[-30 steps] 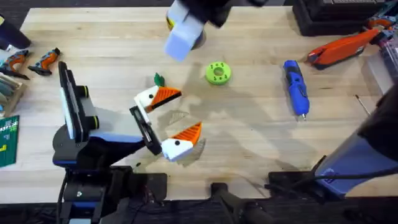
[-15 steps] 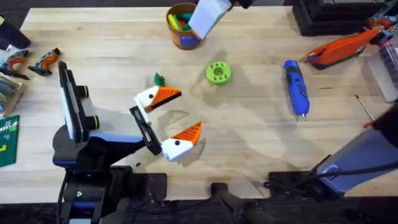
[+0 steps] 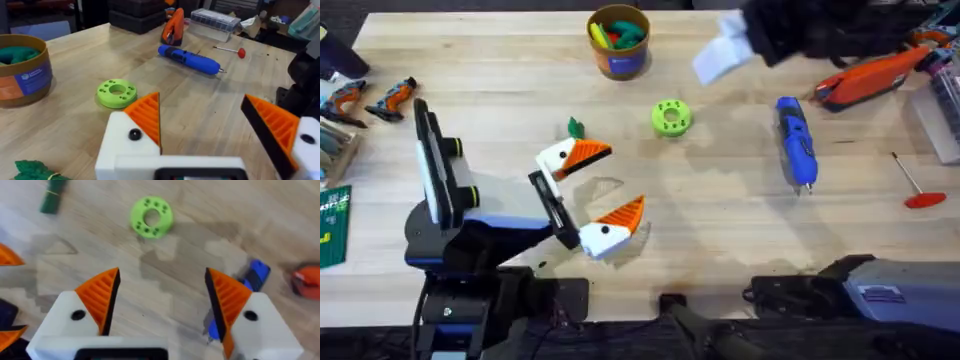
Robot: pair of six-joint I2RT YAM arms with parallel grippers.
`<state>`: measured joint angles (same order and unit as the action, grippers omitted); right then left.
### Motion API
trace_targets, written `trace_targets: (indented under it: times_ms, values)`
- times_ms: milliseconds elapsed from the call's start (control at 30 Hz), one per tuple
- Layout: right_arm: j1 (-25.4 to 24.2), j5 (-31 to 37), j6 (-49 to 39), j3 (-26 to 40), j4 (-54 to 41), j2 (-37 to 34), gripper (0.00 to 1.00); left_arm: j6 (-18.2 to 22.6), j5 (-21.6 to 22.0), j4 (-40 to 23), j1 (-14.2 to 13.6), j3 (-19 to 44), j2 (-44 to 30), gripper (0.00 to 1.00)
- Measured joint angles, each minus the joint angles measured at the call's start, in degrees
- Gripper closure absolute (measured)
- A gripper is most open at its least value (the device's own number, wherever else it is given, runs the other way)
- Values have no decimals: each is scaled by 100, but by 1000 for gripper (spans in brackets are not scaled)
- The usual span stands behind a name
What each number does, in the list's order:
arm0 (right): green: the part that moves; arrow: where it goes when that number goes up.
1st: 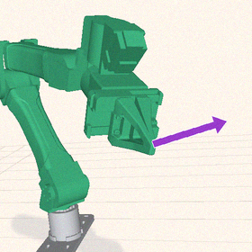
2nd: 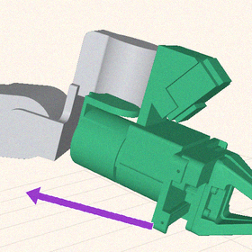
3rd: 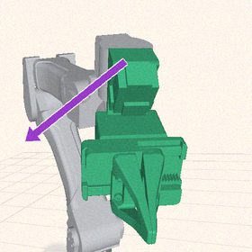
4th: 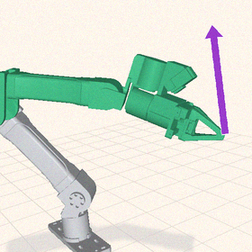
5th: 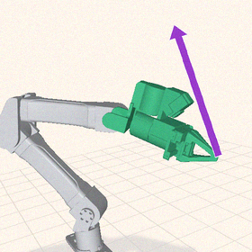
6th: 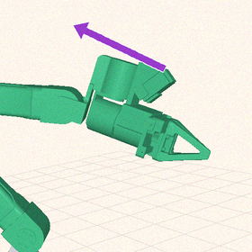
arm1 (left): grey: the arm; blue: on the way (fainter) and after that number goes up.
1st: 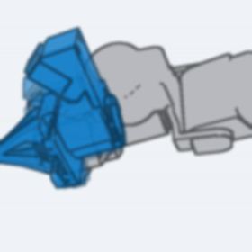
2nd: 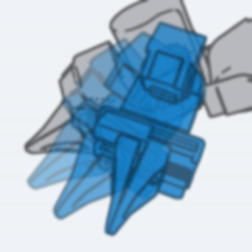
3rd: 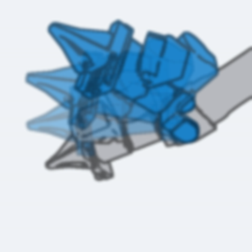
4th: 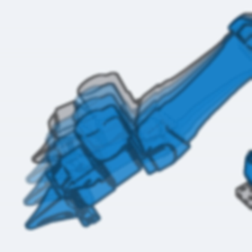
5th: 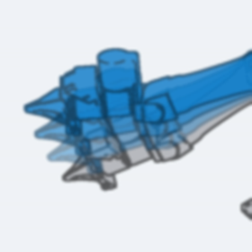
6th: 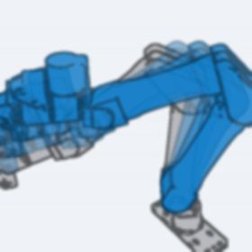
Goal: Pick up the gripper from the table and insert it into the empty holder that is missing its gripper. Then pick up a screw, insert it into the mounting hole, and use the screwdriver to tighten it. Finally, clean up the table by picking up the vegetable and placing it into the bucket.
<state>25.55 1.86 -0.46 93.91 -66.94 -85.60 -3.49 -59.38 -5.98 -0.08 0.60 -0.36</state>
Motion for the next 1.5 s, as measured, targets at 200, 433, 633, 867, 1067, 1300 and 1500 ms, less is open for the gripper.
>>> trace_targets:
  times_ms: [200,433,633,867,1067,1300,1500]
  values:
    - [-703,161,334,-758,-36,576,45,2,0,0,0,0,0,15]
    - [-1573,197,458,-1339,-48,1254,46,1,0,0,0,0,0,15]
    - [-2276,197,526,-1541,-13,1615,45,0,0,0,0,0,0,15]
    - [-2738,197,573,-1899,124,1665,45,0,0,0,0,0,0,15]
    - [-2939,197,615,-2466,339,1665,45,-5,-2,0,0,0,0,118]
    - [-3180,197,668,-2896,682,1663,45,38,-2,0,0,0,0,986]
    - [-3332,197,670,-2898,875,1665,42,96,-2,0,0,0,0,985]
